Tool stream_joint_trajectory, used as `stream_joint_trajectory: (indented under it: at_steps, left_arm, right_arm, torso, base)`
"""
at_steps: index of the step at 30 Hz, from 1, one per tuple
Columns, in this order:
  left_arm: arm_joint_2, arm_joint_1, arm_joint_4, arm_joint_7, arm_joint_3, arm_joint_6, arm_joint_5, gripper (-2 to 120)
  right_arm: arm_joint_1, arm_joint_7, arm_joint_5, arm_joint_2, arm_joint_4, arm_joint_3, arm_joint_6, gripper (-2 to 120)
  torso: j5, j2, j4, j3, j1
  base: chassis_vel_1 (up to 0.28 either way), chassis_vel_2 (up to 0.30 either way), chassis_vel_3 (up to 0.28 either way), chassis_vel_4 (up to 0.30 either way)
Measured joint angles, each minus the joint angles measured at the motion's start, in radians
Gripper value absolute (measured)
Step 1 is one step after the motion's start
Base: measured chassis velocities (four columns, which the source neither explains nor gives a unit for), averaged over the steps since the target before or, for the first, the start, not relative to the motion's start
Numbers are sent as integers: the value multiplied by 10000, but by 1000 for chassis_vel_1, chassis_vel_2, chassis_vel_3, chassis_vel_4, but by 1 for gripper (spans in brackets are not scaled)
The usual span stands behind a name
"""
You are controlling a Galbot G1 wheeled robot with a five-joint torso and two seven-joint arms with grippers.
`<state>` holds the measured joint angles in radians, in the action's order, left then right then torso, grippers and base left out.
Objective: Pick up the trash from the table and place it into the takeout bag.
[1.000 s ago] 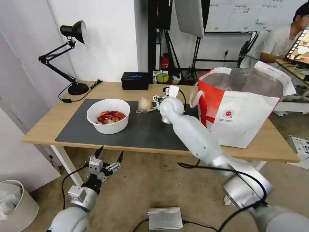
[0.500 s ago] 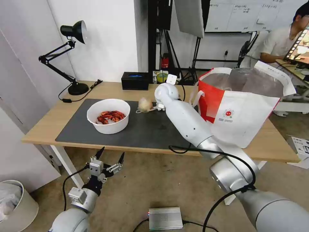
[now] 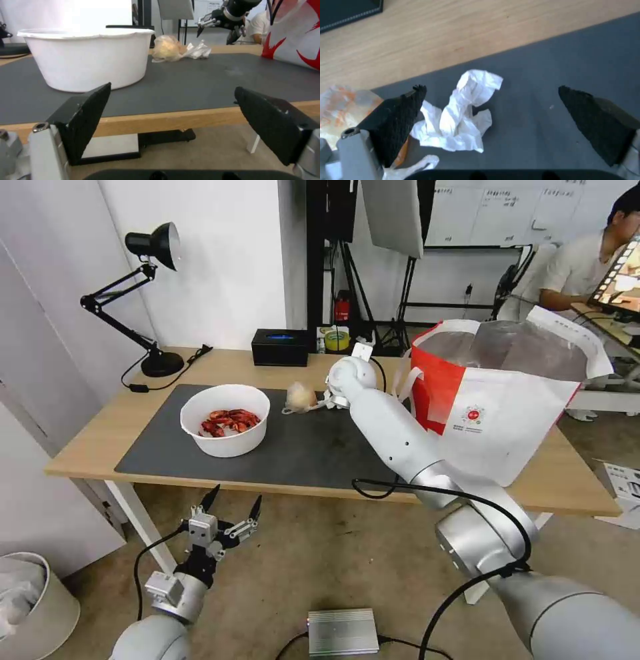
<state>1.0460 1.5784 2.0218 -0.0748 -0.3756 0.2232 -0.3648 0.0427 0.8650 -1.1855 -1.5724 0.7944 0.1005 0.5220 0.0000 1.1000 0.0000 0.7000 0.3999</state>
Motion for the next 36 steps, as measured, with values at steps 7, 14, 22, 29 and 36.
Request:
stream_joint_trajectory:
  at_steps: [7,14,22,29,36]
  left_arm:
    - [4,26,30,1,-29,20,15,100]
    - [-5,-11,-7,8,19,54,3,100]
    - [-70,-113,-40,13,83,73,-42,100]
    - [-34,9,-9,19,54,152,-37,100]
    - [-60,38,38,23,-16,208,-38,100]
  right_arm:
    - [-111,-234,-434,1,-207,-68,156,100]
    - [-170,-871,-382,0,-716,-264,158,100]
    - [-166,-1370,-58,-6,-1018,-342,166,100]
    - [-197,-1983,215,-3,-1193,-336,285,100]
    - [-313,-2388,488,-4,-1382,-130,477,100]
  torso:
    - [0,1,0,0,0]
    - [0,0,0,0,0]
    - [0,0,-1,0,1]
    - [0,0,0,0,0]
    - [-2,0,0,0,0]
  base:
    - [0,0,0,0]
    - [0,0,0,0]
    - [0,0,0,0]
    - [0,0,0,0]
    - [0,0,0,0]
